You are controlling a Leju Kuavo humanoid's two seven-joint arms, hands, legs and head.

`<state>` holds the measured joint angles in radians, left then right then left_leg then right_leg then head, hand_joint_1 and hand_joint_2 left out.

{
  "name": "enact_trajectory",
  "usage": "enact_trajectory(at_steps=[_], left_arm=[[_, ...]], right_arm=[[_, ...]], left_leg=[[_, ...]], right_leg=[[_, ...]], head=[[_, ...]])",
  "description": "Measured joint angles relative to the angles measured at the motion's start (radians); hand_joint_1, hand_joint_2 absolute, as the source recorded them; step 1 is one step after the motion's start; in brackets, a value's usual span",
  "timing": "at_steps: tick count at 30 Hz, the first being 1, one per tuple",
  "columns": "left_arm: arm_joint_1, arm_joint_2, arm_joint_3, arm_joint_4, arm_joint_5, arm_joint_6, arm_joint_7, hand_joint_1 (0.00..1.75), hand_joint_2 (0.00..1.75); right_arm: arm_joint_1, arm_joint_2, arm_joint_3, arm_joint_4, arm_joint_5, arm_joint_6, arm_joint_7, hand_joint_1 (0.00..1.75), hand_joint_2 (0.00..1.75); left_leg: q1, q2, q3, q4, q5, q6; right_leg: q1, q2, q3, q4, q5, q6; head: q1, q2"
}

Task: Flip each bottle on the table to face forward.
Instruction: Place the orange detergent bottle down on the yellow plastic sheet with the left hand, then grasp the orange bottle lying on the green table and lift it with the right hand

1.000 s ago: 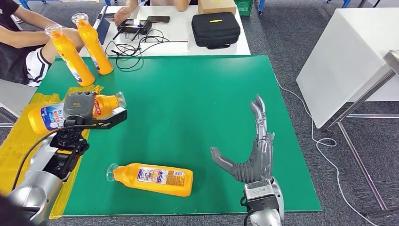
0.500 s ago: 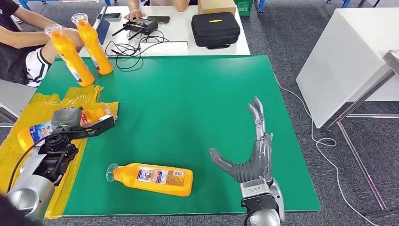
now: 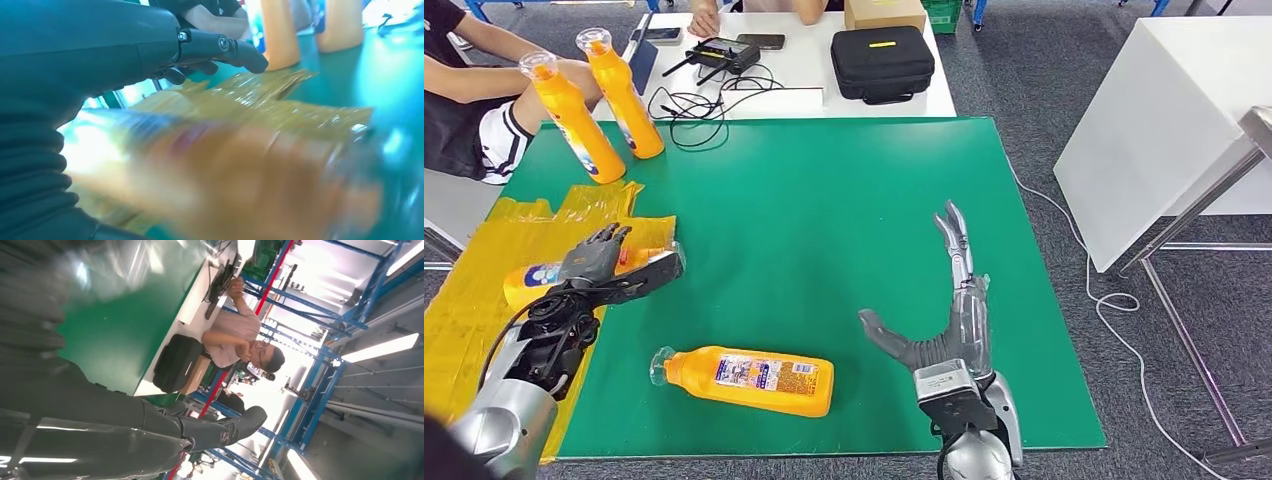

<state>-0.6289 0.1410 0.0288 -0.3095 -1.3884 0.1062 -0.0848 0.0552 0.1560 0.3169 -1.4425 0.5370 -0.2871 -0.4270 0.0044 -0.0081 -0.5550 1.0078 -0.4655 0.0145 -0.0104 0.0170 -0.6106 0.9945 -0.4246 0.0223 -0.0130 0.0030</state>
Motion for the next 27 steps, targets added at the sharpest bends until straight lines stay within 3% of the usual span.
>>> enact_trajectory(at_steps=[3,6,11,15,20,27], left_arm=[[0.000,-0.019,0.033,-0.004,0.070,0.030,-0.095,0.00,0.00],[-0.002,-0.046,0.091,-0.021,0.223,0.016,-0.281,0.00,0.00],[0.001,-0.107,0.223,-0.113,0.616,-0.200,-0.585,0.00,0.00],[0.020,-0.136,0.260,-0.206,0.774,-0.290,-0.614,0.00,0.00],[0.079,-0.158,0.189,-0.388,1.119,-0.427,-0.620,0.00,0.00],[0.131,-0.182,0.120,-0.524,1.177,-0.434,-0.620,0.00,0.00]], right_arm=[[0.000,-0.001,0.002,0.000,0.061,-0.003,0.012,0.00,1.75],[0.002,-0.007,0.013,-0.003,0.157,-0.004,0.017,0.00,1.75],[0.006,-0.031,0.054,-0.021,0.234,0.066,0.018,0.00,1.75],[0.006,-0.046,0.079,-0.028,0.275,0.076,0.017,0.00,1.75],[0.001,-0.071,0.124,-0.033,0.334,0.138,0.019,0.00,1.75],[-0.054,-0.080,0.218,0.042,0.377,0.199,0.060,0.00,1.75]], left_leg=[[0.000,0.000,0.000,0.000,0.000,0.000],[0.000,0.000,0.000,0.000,0.000,0.000],[0.000,0.000,0.000,0.000,0.000,0.000],[0.000,0.000,0.000,0.000,0.000,0.000],[0.000,-0.001,0.000,0.000,0.000,0.000],[0.000,-0.001,0.000,0.000,0.000,0.000]], right_leg=[[0.000,0.000,0.000,0.000,0.000,0.000],[0.000,0.000,0.000,0.000,0.000,0.000],[0.000,0.000,0.000,0.000,0.000,0.000],[0.000,0.000,0.000,0.000,0.000,0.000],[0.000,-0.001,0.000,0.000,0.000,0.000],[0.000,-0.001,0.001,0.000,0.000,0.000]], head=[[0.000,0.000],[0.000,0.000],[0.000,0.000],[0.000,0.000],[0.000,0.000],[0.000,0.000]])
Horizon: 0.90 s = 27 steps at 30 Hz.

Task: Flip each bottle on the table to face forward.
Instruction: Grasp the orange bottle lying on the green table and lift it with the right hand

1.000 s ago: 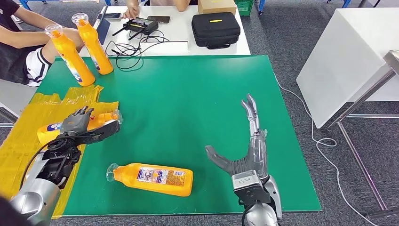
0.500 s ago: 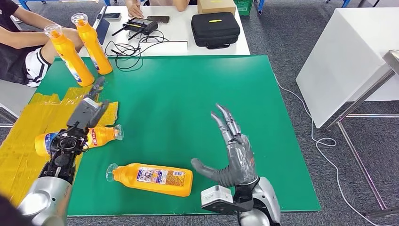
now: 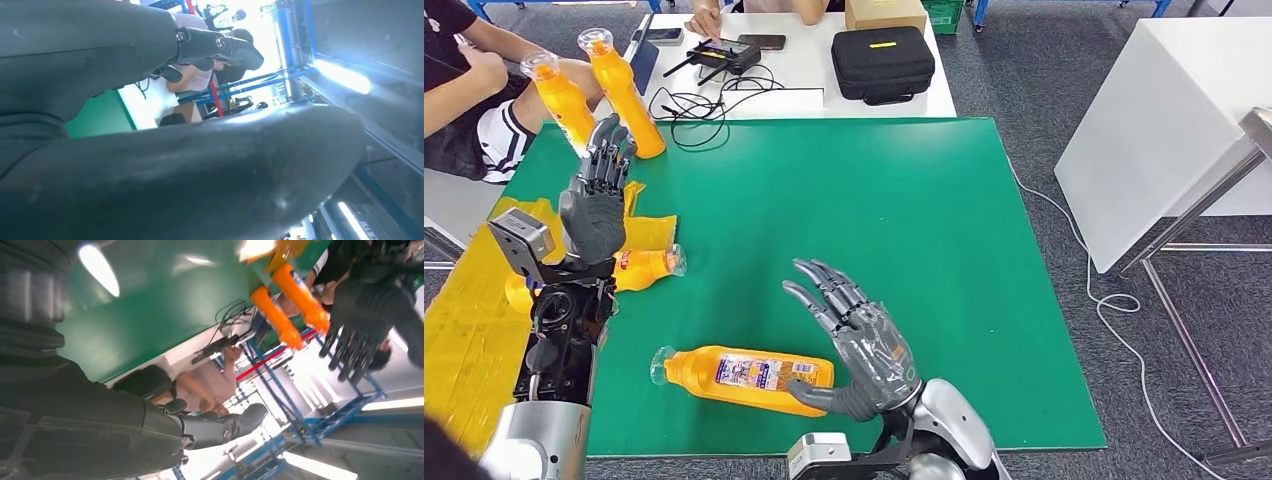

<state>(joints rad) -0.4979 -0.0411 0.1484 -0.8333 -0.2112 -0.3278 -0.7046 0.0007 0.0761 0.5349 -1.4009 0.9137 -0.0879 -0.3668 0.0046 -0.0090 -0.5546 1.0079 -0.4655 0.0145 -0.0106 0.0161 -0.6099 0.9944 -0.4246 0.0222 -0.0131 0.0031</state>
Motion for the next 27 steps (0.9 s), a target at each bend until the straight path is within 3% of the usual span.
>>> enact_trajectory(at_steps=[11,19,27], left_arm=[[0.060,-0.017,-0.008,-0.075,0.097,-0.077,0.000,0.00,0.00],[0.058,-0.030,-0.009,-0.090,0.097,-0.091,0.000,0.00,0.00],[0.053,-0.034,-0.009,-0.093,0.096,-0.087,0.006,0.00,0.00]], right_arm=[[-0.075,-0.001,0.100,0.150,0.095,0.023,0.079,0.00,1.75],[-0.151,0.049,0.154,0.349,0.103,0.033,0.150,0.00,1.75],[-0.175,0.084,0.176,0.443,0.111,0.031,0.177,0.00,1.75]], left_leg=[[0.000,0.000,0.000,0.000,0.000,0.000],[0.000,0.000,0.000,0.000,0.000,0.000],[0.000,0.000,0.000,0.000,0.000,0.000]], right_leg=[[0.000,0.000,0.000,0.000,0.000,0.000],[0.000,0.000,0.000,0.000,0.000,0.000],[0.000,0.000,0.000,0.000,0.000,0.000]], head=[[0.000,0.000],[0.000,0.000],[0.000,0.000]])
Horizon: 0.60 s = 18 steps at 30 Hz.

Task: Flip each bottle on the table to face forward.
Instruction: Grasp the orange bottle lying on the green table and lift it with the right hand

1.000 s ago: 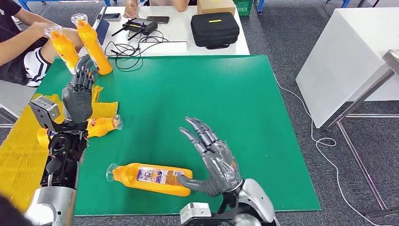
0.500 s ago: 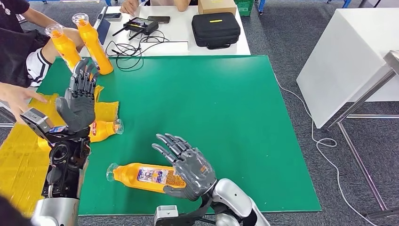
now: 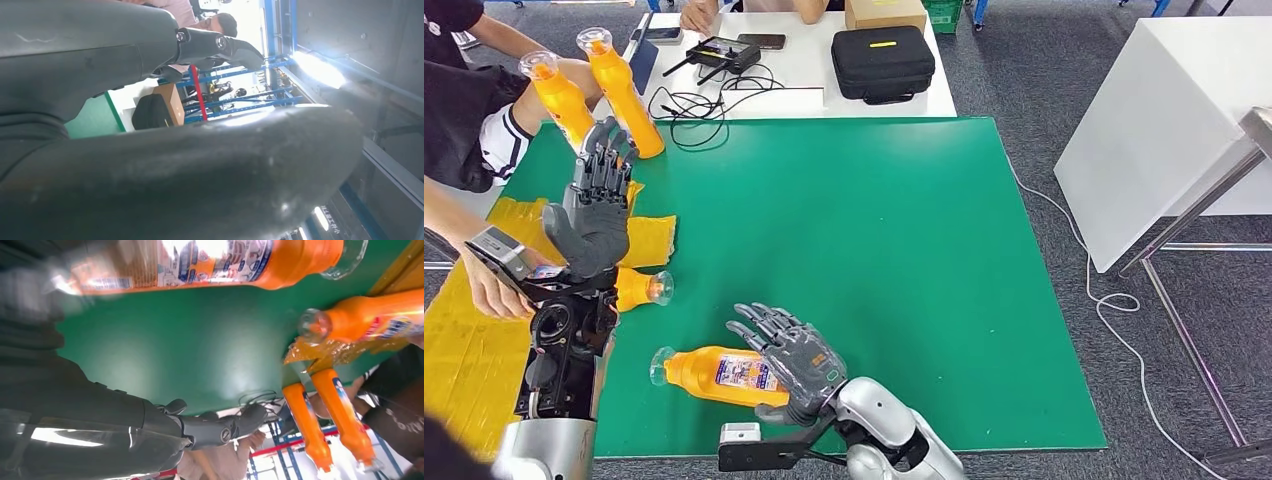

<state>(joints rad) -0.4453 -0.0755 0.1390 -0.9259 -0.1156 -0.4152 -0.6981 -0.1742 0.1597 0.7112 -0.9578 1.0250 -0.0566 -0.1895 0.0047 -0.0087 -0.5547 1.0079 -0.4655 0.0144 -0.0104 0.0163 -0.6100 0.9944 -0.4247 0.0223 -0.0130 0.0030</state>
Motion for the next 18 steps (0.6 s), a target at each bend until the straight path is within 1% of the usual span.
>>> enact_trajectory(at_steps=[4,13,18], left_arm=[[-0.012,0.000,0.000,0.009,0.000,0.013,0.003,0.00,0.00],[-0.024,0.000,0.002,0.046,0.000,0.018,0.008,0.00,0.00],[-0.029,0.000,0.003,0.056,0.003,0.018,0.022,0.00,0.00]], right_arm=[[-0.012,0.026,0.016,0.049,0.035,0.000,0.062,0.00,0.00],[-0.057,0.073,0.040,0.221,0.124,-0.012,0.180,0.00,0.00],[-0.074,0.087,0.042,0.293,0.165,-0.012,0.233,0.00,0.00]], left_leg=[[0.000,0.000,0.000,0.000,0.000,0.000],[0.000,0.000,0.000,0.000,0.000,0.000],[0.000,0.000,0.000,0.000,0.000,0.000]], right_leg=[[0.000,0.000,0.000,0.000,0.000,0.000],[0.000,0.000,0.000,0.000,0.000,0.000],[0.000,0.000,0.000,0.000,0.000,0.000]], head=[[0.000,0.000],[0.000,0.000],[0.000,0.000]])
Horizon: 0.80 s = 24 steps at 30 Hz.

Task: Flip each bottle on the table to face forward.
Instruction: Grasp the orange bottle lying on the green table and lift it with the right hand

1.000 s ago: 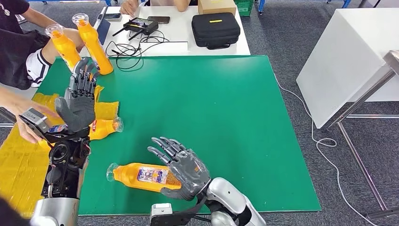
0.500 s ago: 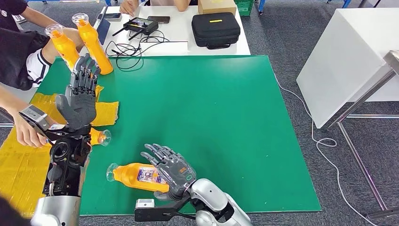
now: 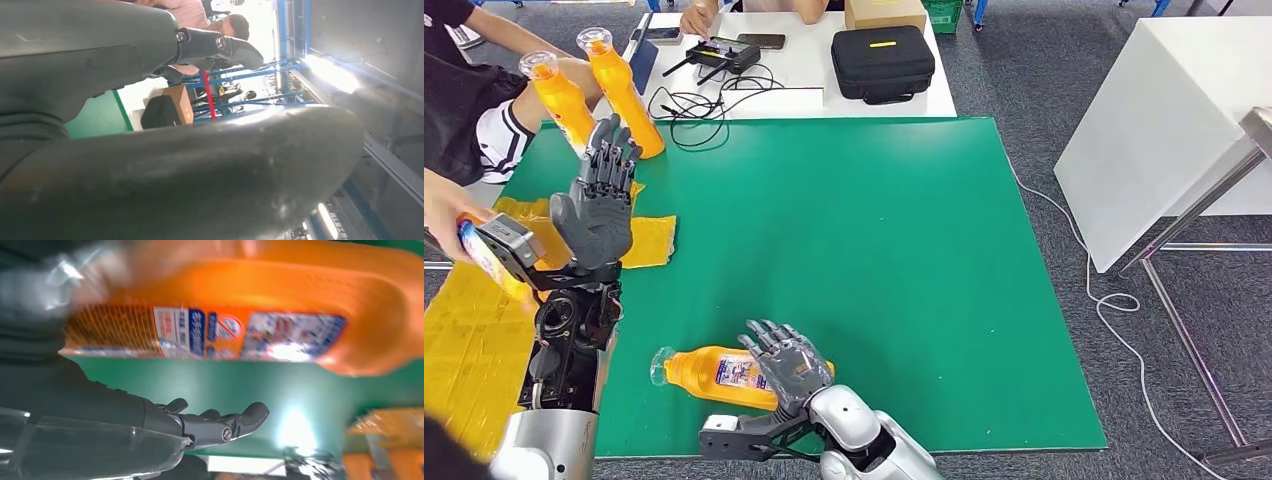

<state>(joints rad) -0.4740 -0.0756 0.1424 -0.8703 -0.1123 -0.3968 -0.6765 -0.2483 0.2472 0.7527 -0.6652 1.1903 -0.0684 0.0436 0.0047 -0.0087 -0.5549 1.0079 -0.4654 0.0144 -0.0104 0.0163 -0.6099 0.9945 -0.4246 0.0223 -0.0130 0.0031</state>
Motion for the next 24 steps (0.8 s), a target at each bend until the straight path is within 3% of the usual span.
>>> enact_trajectory(at_steps=[12,13,16,17,21,24], left_arm=[[0.014,-0.004,0.010,0.000,0.019,-0.006,0.012,0.00,0.00],[0.016,-0.005,0.011,0.000,0.020,-0.008,0.014,0.00,0.00],[0.024,-0.007,0.018,-0.003,0.026,-0.013,0.019,0.00,0.00],[0.027,-0.008,0.021,-0.004,0.029,-0.015,0.020,0.00,0.00],[0.037,-0.012,0.026,-0.004,0.033,-0.021,0.020,0.00,0.00],[0.038,-0.014,0.030,-0.004,0.034,-0.022,0.020,0.00,0.00]], right_arm=[[-0.019,0.003,-0.001,0.072,0.041,-0.004,0.058,0.01,0.00],[-0.020,0.003,-0.002,0.074,0.043,-0.004,0.067,0.12,0.00],[-0.021,0.001,-0.009,0.078,0.055,-0.007,0.098,1.38,0.00],[-0.021,-0.001,-0.014,0.078,0.060,-0.009,0.106,1.71,0.00],[-0.022,-0.007,-0.037,0.078,0.073,-0.017,0.113,1.75,1.75],[-0.021,-0.010,-0.054,0.078,0.074,-0.025,0.111,1.75,1.75]], left_leg=[[0.000,0.000,0.000,0.000,0.000,0.000],[0.000,0.000,0.000,0.000,0.000,0.000],[0.000,0.000,0.000,0.000,0.000,0.000],[0.000,0.000,0.000,0.000,0.000,0.000],[0.000,0.000,0.001,0.000,0.000,0.000],[0.000,0.000,0.001,0.000,0.000,0.000]], right_leg=[[0.000,0.000,0.000,0.000,0.000,0.000],[0.000,0.000,0.000,0.000,0.000,0.000],[0.000,0.000,0.000,0.000,0.000,0.000],[0.000,0.000,0.000,0.000,0.000,0.000],[0.000,0.000,0.000,0.000,0.000,0.000],[0.000,0.000,0.001,0.000,0.000,0.000]], head=[[0.000,0.000],[0.000,0.000],[0.000,0.000],[0.000,0.000],[0.000,0.000],[0.000,0.000]])
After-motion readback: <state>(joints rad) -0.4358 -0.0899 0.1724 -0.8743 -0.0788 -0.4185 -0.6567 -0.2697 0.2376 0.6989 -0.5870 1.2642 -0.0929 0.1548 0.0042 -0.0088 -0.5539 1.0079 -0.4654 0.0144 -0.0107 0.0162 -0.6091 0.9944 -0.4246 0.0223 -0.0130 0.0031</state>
